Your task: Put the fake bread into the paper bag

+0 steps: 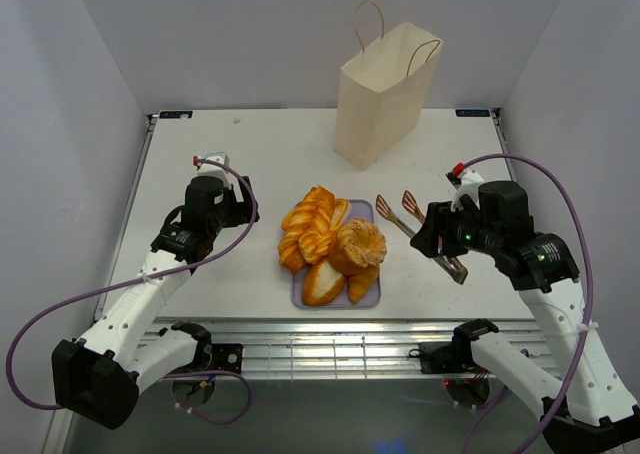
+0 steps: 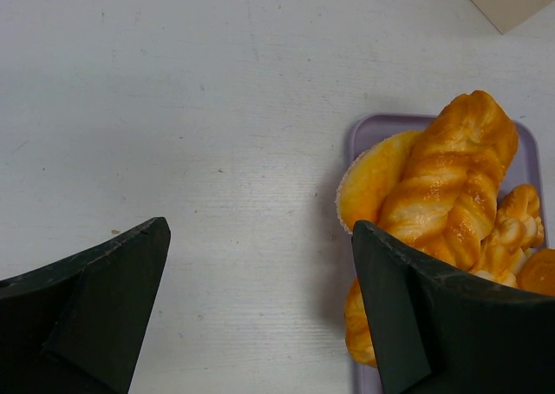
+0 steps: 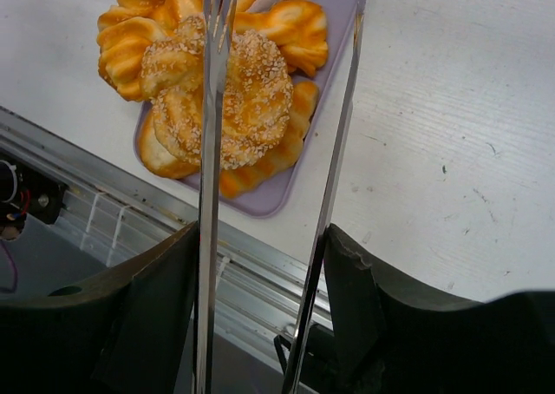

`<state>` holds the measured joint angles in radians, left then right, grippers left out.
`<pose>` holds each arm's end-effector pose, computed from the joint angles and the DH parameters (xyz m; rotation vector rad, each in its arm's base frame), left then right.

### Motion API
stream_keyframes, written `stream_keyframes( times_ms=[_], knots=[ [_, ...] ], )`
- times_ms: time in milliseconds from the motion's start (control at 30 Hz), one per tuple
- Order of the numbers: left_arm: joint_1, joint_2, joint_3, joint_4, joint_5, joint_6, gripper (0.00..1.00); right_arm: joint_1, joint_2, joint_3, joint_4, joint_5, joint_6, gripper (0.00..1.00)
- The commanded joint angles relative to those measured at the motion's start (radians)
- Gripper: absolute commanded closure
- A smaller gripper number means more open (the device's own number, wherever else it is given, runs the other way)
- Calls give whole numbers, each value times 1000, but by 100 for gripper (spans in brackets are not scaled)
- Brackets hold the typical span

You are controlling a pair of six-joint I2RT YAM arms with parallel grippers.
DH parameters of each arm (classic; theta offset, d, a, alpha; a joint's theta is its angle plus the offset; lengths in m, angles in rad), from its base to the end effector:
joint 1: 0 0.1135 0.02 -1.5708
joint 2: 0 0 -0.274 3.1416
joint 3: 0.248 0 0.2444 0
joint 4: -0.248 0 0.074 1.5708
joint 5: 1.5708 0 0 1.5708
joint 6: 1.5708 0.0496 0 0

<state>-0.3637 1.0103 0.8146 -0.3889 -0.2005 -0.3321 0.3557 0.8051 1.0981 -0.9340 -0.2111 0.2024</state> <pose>0.2097 -0.0693 0.2907 -0.0820 2.1466 -0.1902 0.1255 0.0577 0.3636 -0.2910 2.2302 0.5390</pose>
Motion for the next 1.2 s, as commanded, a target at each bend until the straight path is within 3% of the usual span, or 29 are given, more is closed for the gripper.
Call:
stream_keyframes(
  times_ms=[0,500,1167],
  knots=[
    [-4,-1,23,4,-13,7,3,5,-30,28,-23,-50,20,38],
    [-4,7,24,4,-4,7,3,5,-129,-98,-63,-100,46,35],
    [-4,-1,24,4,10,7,3,3,-167,-219,-2,-186,106,40]
  ],
)
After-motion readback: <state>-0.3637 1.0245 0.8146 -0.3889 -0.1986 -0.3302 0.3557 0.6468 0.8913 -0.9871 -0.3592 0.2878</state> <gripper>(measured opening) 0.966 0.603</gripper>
